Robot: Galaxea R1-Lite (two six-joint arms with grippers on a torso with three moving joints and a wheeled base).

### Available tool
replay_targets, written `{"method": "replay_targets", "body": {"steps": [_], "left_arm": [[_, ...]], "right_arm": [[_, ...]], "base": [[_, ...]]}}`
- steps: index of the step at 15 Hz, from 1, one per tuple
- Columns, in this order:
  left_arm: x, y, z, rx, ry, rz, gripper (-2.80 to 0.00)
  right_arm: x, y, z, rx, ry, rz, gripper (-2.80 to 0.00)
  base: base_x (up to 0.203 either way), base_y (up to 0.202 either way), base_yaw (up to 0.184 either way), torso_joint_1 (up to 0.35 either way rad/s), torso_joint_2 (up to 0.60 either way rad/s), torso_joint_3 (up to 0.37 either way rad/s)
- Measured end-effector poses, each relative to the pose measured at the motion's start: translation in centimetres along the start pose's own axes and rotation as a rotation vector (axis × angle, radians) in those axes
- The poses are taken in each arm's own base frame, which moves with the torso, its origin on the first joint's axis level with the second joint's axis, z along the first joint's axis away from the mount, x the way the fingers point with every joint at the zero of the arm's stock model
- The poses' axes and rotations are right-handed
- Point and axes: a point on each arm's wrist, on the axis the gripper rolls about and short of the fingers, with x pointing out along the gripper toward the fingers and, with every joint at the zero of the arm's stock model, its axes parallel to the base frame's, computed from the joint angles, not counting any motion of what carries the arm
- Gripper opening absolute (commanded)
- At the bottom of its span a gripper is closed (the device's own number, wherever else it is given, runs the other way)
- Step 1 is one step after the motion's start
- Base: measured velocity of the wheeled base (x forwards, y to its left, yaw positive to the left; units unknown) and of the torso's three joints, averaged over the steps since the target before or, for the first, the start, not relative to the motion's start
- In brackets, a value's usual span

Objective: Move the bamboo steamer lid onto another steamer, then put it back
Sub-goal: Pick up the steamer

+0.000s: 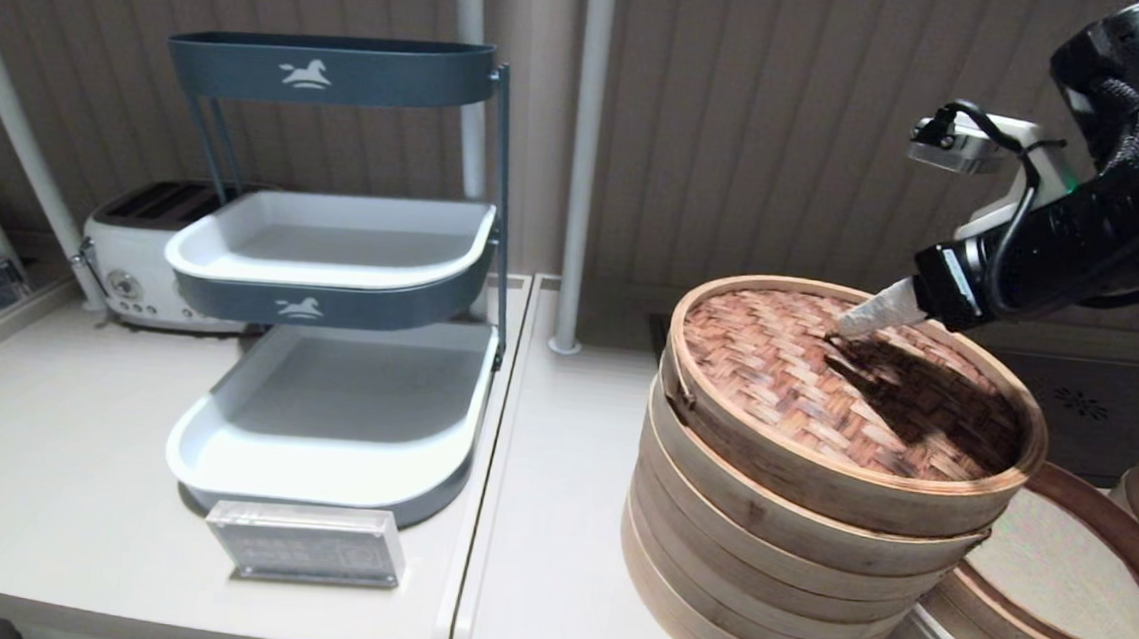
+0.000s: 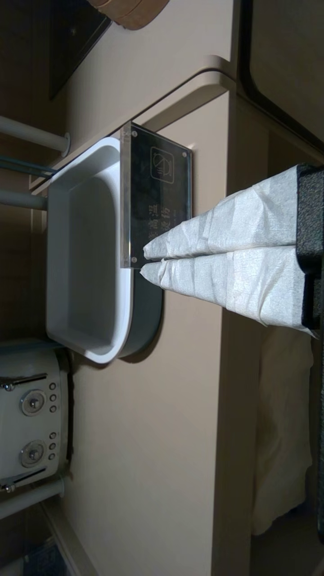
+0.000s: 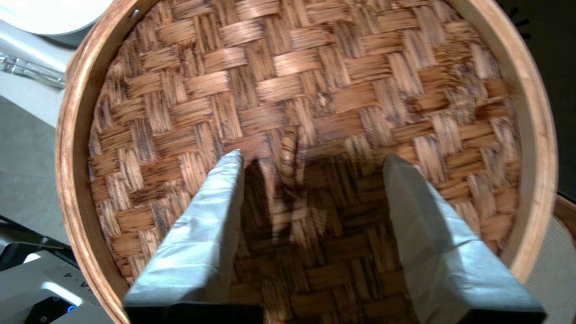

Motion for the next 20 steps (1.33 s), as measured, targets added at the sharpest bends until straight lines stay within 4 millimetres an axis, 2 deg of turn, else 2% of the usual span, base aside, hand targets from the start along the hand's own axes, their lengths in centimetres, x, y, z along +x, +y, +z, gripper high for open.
{"method": "replay_targets", "body": {"steps": [7, 17, 18, 20], "left_arm": [[0.0, 0.0, 0.0, 0.000, 0.000, 0.000, -2.80], [0.0, 0.0, 0.0, 0.000, 0.000, 0.000, -2.80], [0.0, 0.0, 0.0, 0.000, 0.000, 0.000, -2.80], [0.0, 0.0, 0.0, 0.000, 0.000, 0.000, -2.80]], "right_arm": [[1.6, -0.2, 0.1, -0.009, 0.042, -0.057, 0.00], [2.1, 0.8, 0.3, -0.038, 0.055, -0.069, 0.00], [2.1, 0.8, 0.3, -0.038, 0.055, -0.069, -2.80], [2.1, 0.9, 0.2, -0.039, 0.058, -0.065, -2.80]], "base": [[0.000, 0.000, 0.000, 0.000, 0.00, 0.000], [0.000, 0.000, 0.000, 0.000, 0.00, 0.000], [0.000, 0.000, 0.000, 0.000, 0.00, 0.000], [0.000, 0.000, 0.000, 0.000, 0.00, 0.000]]}}
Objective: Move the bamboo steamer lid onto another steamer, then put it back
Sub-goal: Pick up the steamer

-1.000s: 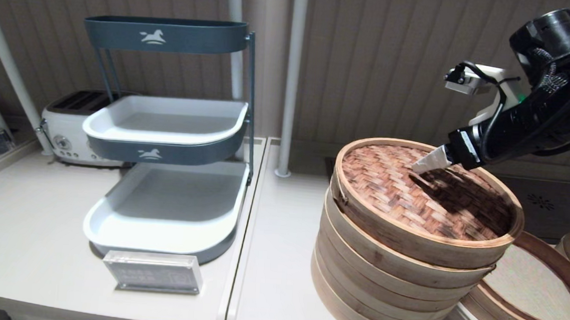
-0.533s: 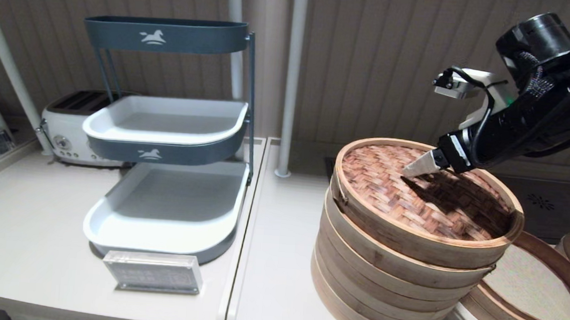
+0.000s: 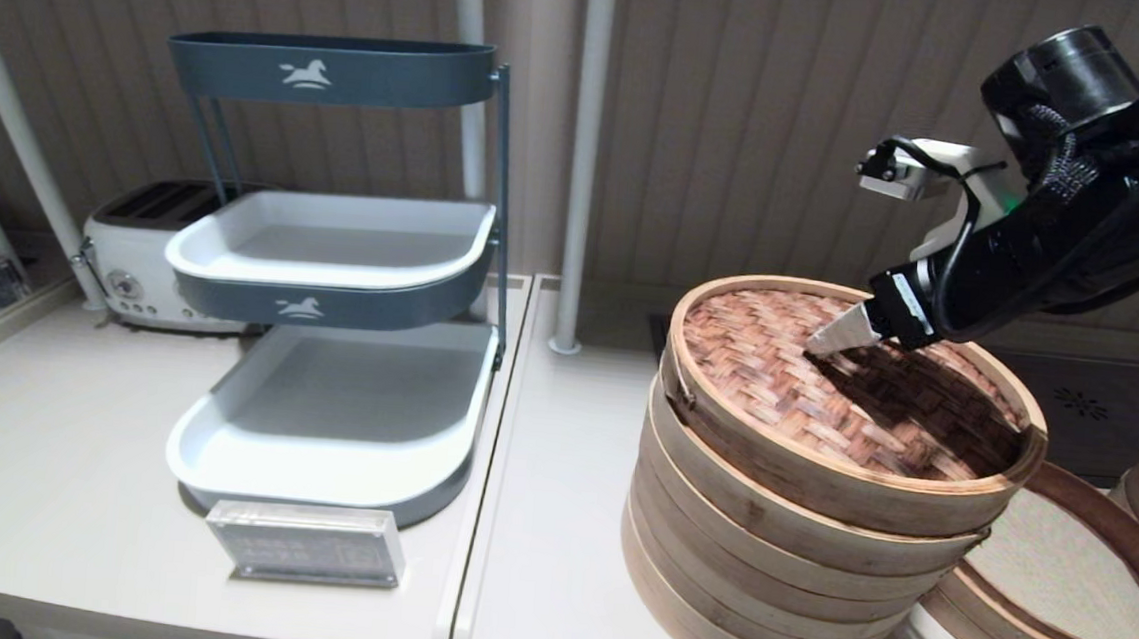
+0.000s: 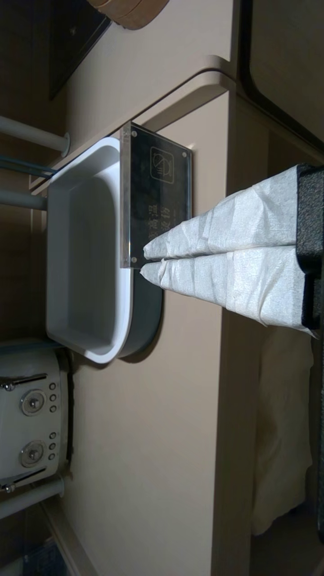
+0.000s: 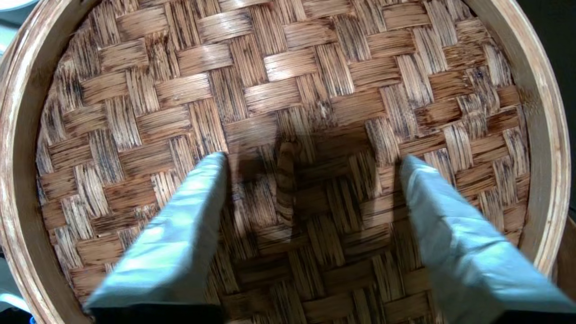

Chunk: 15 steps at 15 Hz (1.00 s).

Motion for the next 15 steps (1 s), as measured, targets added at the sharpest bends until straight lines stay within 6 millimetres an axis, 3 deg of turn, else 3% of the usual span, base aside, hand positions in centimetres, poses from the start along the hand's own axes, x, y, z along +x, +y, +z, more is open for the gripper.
{"method": "replay_targets", "body": {"steps": [15], "left_arm": [[0.00, 0.00, 0.00, 0.000, 0.000, 0.000, -2.80]], "right_arm": [[-0.05, 0.22, -0.07, -0.003, 0.001, 0.015, -2.80]], "base": [[0.000, 0.000, 0.000, 0.000, 0.00, 0.000]]}}
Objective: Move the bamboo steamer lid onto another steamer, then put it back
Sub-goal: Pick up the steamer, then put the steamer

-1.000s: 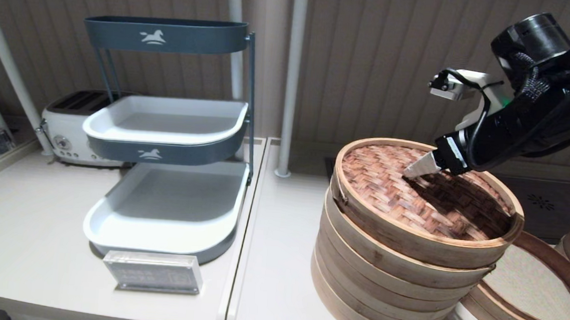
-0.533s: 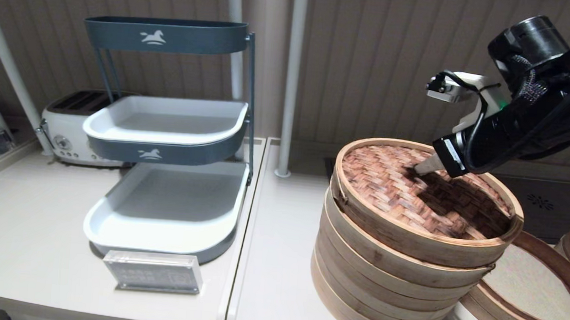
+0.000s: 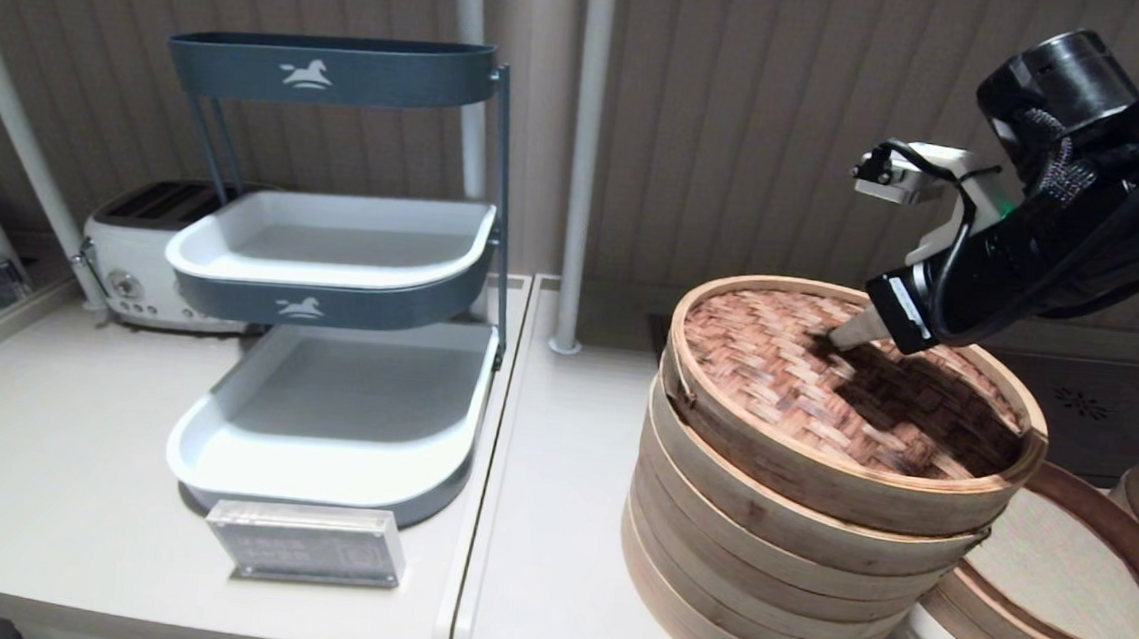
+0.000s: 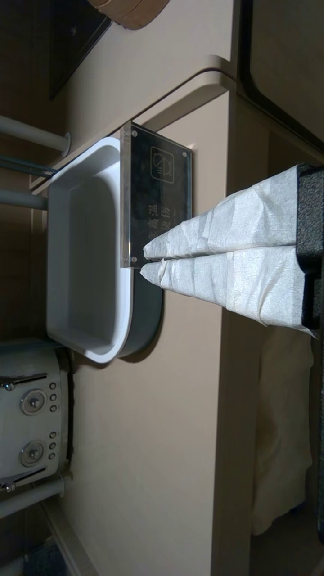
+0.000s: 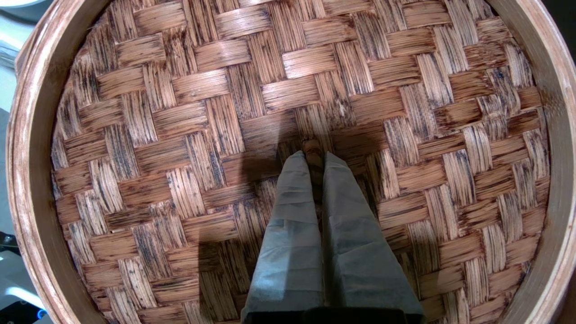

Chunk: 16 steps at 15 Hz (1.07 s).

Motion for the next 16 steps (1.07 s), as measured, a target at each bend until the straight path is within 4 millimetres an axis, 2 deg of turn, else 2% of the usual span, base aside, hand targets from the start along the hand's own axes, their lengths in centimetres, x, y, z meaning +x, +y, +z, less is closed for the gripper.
{"method": "replay_targets", "body": {"steps": [16], "left_arm": [[0.0, 0.0, 0.0, 0.000, 0.000, -0.001, -2.80]], "right_arm": [[-3.2, -0.1, 0.0, 0.000, -0.085, -0.052, -2.80]], "base": [[0.000, 0.000, 0.000, 0.000, 0.00, 0.000]]}}
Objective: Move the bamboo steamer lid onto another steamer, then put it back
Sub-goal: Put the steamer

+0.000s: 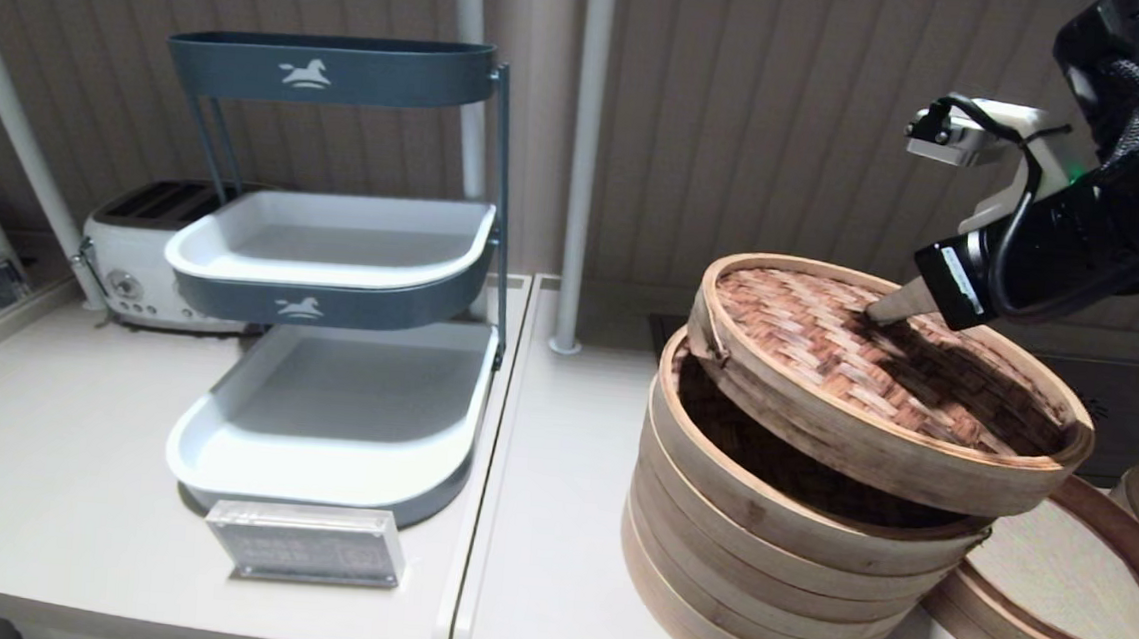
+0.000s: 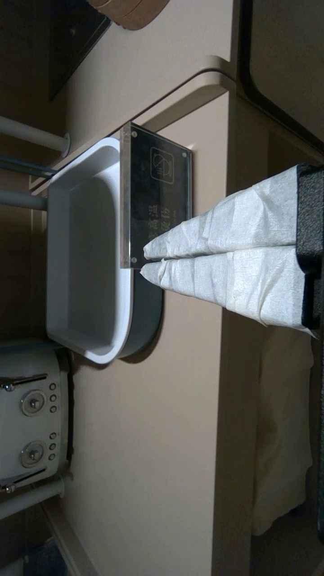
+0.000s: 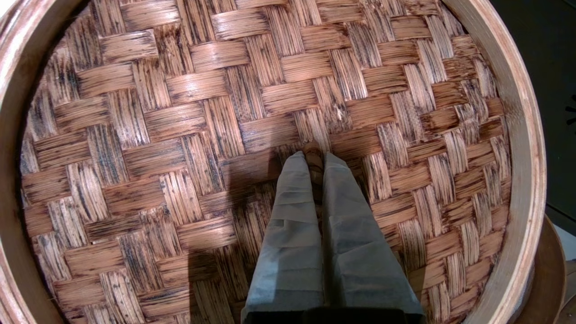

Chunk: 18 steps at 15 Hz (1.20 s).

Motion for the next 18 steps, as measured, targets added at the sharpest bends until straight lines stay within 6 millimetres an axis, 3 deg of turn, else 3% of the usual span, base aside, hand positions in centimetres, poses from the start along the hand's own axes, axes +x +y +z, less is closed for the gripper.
{"method": "replay_targets", "body": {"steps": [7, 13, 18], "left_arm": [[0.0, 0.0, 0.0, 0.000, 0.000, 0.000, -2.80], [0.0, 0.0, 0.0, 0.000, 0.000, 0.001, -2.80], [0.0, 0.0, 0.0, 0.000, 0.000, 0.001, -2.80]], "right_arm": [[-2.1, -1.6, -0.7, 0.032, -0.024, -0.073, -2.80], [-4.1, -4.7, -2.0, 0.082, -0.027, -0.185, -2.80], [-4.6, -7.2, -4.1, 0.156, 0.023, -0.259, -2.80]], "base": [[0.000, 0.000, 0.000, 0.000, 0.00, 0.000], [0.000, 0.000, 0.000, 0.000, 0.00, 0.000], [0.000, 0.000, 0.000, 0.000, 0.00, 0.000]]}}
